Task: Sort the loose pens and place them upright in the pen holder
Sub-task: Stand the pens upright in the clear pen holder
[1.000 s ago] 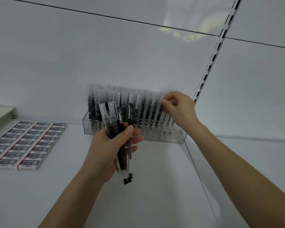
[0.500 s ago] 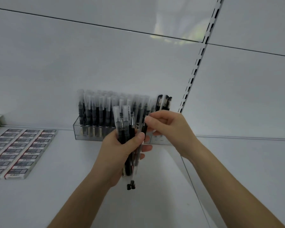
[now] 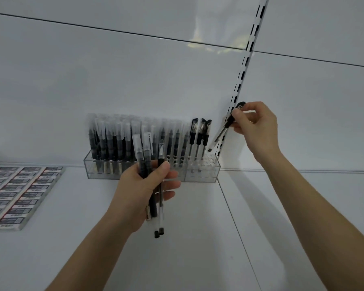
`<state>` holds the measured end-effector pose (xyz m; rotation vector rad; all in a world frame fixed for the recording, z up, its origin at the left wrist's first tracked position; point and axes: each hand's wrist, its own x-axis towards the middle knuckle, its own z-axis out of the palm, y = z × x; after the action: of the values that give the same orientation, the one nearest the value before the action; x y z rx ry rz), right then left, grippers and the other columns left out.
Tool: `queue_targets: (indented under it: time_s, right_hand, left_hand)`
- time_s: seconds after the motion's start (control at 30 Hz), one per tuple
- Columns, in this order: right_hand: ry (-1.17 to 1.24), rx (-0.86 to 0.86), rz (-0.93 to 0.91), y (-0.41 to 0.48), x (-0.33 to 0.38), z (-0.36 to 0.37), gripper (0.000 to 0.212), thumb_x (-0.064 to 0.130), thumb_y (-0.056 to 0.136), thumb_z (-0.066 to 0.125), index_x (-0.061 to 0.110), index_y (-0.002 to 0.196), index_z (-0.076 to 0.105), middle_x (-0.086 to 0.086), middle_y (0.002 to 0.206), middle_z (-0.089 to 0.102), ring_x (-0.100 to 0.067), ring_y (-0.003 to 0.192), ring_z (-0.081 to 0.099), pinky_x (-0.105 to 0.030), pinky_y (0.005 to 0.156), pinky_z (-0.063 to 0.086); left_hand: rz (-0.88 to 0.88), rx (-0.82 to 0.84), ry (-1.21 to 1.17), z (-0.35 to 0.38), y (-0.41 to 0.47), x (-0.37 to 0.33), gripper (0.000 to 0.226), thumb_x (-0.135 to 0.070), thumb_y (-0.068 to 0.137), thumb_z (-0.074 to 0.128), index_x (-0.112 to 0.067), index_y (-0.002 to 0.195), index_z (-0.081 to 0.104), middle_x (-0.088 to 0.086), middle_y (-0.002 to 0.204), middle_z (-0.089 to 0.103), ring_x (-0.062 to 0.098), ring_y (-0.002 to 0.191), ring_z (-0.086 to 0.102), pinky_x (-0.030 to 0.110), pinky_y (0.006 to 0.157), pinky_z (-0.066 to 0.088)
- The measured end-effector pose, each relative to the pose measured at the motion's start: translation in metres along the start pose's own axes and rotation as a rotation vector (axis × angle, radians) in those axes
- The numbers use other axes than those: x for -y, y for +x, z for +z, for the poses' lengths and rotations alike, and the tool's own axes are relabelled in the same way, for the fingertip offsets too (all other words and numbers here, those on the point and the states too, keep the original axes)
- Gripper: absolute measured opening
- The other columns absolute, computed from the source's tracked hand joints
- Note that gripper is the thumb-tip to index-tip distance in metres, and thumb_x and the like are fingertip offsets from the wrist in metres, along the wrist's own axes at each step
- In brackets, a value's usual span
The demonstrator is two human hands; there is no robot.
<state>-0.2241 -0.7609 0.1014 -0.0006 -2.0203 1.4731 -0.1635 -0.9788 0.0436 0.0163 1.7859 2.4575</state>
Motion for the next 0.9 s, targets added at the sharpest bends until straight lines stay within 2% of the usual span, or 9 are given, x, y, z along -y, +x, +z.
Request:
queue_targets:
  time_s: [0.13,0.3,0.4,0.6,0.63,0.73,0.8,0.83,0.9]
  right_hand:
    - [-0.062,0.04,-0.02,0.006,-0.007,0.005,0.012,0.016,0.087,0.06,0.02,0.08,0.051,-0.002,0.072,0.064,-0.029,0.074,0.066,-0.042,0.078,0.056]
    - [-0.155,0.101,-0.076,0.014,-0.005,0.009,0.008,0.017,0.087,0.061,0.014,0.086,0.054,-0.018,0.08,0.067,-0.034,0.077,0.067,-0.046,0.078,0.055]
    - [-0.186,0.149,-0.096,0.016,-0.008,0.009,0.008,0.016,0.086,0.062,0.013,0.086,0.054,-0.014,0.077,0.064,-0.036,0.077,0.066,-0.046,0.077,0.055]
    - [-0.255,0.278,-0.004,0.002,-0.035,0.02,0.01,0.016,0.087,0.062,0.016,0.083,0.053,-0.018,0.079,0.065,-0.034,0.073,0.066,-0.047,0.076,0.055]
    - [-0.255,0.277,0.016,0.002,-0.036,0.019,0.009,0.018,0.086,0.062,0.016,0.084,0.054,-0.016,0.078,0.065,-0.033,0.074,0.066,-0.044,0.076,0.055]
    - [-0.32,0.203,-0.01,-0.002,-0.029,0.008,0.016,0.022,0.085,0.063,0.014,0.098,0.059,-0.009,0.085,0.066,-0.021,0.08,0.062,-0.016,0.07,0.047]
    - [-0.202,0.164,0.002,-0.015,-0.018,0.003,0.009,0.023,0.085,0.063,0.015,0.09,0.063,-0.005,0.082,0.068,-0.017,0.078,0.063,-0.018,0.069,0.046]
    - [-0.123,0.207,0.029,-0.024,-0.011,0.003,0.007,0.024,0.085,0.063,0.017,0.082,0.065,-0.003,0.078,0.069,-0.013,0.074,0.064,-0.021,0.068,0.047]
    - [-0.029,0.397,0.123,-0.044,0.003,0.005,0.016,0.028,0.085,0.062,0.019,0.073,0.067,0.003,0.072,0.069,-0.006,0.066,0.063,-0.021,0.066,0.049]
  left_hand:
    - [-0.016,0.007,-0.02,0.001,-0.003,0.001,0.009,-0.015,0.085,0.057,-0.009,0.091,0.06,0.004,0.071,0.072,0.015,0.063,0.071,0.026,0.053,0.057]
    - [-0.019,-0.007,-0.012,0.003,-0.004,0.002,0.009,-0.014,0.081,0.061,-0.008,0.088,0.061,0.005,0.071,0.065,0.014,0.06,0.069,0.024,0.052,0.056]
    - [0.002,0.0,-0.009,0.003,-0.004,0.002,0.005,-0.012,0.083,0.059,-0.009,0.086,0.061,0.002,0.064,0.07,0.014,0.061,0.07,0.025,0.053,0.057]
    - [-0.008,0.035,-0.049,0.007,-0.007,0.001,0.011,-0.012,0.08,0.059,-0.009,0.09,0.06,0.004,0.071,0.074,0.015,0.065,0.071,0.024,0.052,0.056]
    - [-0.009,0.038,-0.055,0.008,-0.007,0.001,0.011,-0.012,0.08,0.059,-0.008,0.091,0.06,0.004,0.071,0.074,0.015,0.064,0.071,0.023,0.051,0.056]
    - [-0.001,0.038,-0.06,0.009,-0.008,0.0,0.007,-0.011,0.081,0.058,-0.008,0.088,0.061,0.004,0.069,0.073,0.013,0.063,0.071,0.023,0.051,0.056]
    - [0.0,0.047,-0.062,0.013,-0.008,0.0,0.006,-0.01,0.082,0.058,-0.008,0.086,0.061,0.003,0.068,0.073,0.013,0.062,0.07,0.023,0.051,0.056]
    - [-0.001,0.052,-0.058,0.015,-0.007,0.001,0.006,-0.01,0.082,0.059,-0.008,0.087,0.061,0.003,0.068,0.073,0.013,0.062,0.07,0.023,0.051,0.056]
    - [0.0,0.066,-0.045,0.021,-0.007,0.002,0.006,-0.01,0.082,0.059,-0.007,0.087,0.062,0.003,0.067,0.072,0.013,0.061,0.07,0.022,0.051,0.055]
